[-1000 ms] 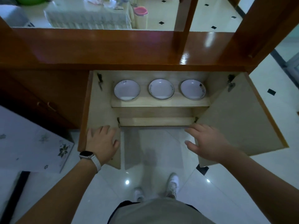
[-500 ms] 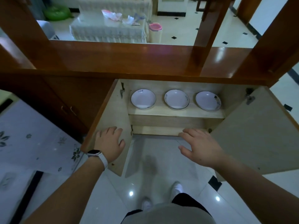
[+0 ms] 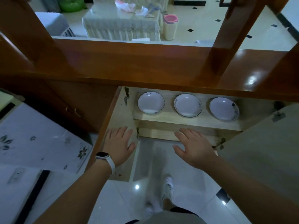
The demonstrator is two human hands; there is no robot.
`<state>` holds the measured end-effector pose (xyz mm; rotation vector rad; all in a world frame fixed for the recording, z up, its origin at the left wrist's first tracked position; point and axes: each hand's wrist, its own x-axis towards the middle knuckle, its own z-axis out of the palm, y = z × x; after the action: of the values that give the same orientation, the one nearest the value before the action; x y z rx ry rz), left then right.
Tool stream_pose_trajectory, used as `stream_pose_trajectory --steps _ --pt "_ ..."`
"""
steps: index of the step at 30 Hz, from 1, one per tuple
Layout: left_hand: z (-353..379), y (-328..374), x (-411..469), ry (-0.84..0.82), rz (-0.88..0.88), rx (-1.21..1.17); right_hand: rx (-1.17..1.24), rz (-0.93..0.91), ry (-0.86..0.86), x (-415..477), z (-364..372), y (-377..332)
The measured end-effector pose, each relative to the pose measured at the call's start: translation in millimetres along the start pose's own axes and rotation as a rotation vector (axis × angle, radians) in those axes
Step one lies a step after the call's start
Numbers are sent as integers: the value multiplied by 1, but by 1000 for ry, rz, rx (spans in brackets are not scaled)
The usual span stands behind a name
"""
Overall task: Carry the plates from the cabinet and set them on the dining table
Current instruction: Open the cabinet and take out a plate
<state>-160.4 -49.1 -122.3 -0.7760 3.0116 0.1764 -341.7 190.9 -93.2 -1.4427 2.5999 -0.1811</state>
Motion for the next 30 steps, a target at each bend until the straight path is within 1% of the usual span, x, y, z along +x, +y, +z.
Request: stream_pose_trajectory --steps 3,9,14,20,26,30 --pt "1 7 22 -12 -22 -22 19 -23 -11 25 2 14" --pt "9 8 53 -9 -3 -1 20 -105 -49 67 3 37" --pt "10 10 72 -24 -46 0 16 -148 -66 89 9 46" --pt "26 4 95 -58 -102 18 52 -140 -113 119 25 50" --pt "45 -2 122 -90 -61 -33 68 -133 -159 150 47 52" --pt "64 -10 145 -130 -49 -87 29 -84 -198 179 64 48"
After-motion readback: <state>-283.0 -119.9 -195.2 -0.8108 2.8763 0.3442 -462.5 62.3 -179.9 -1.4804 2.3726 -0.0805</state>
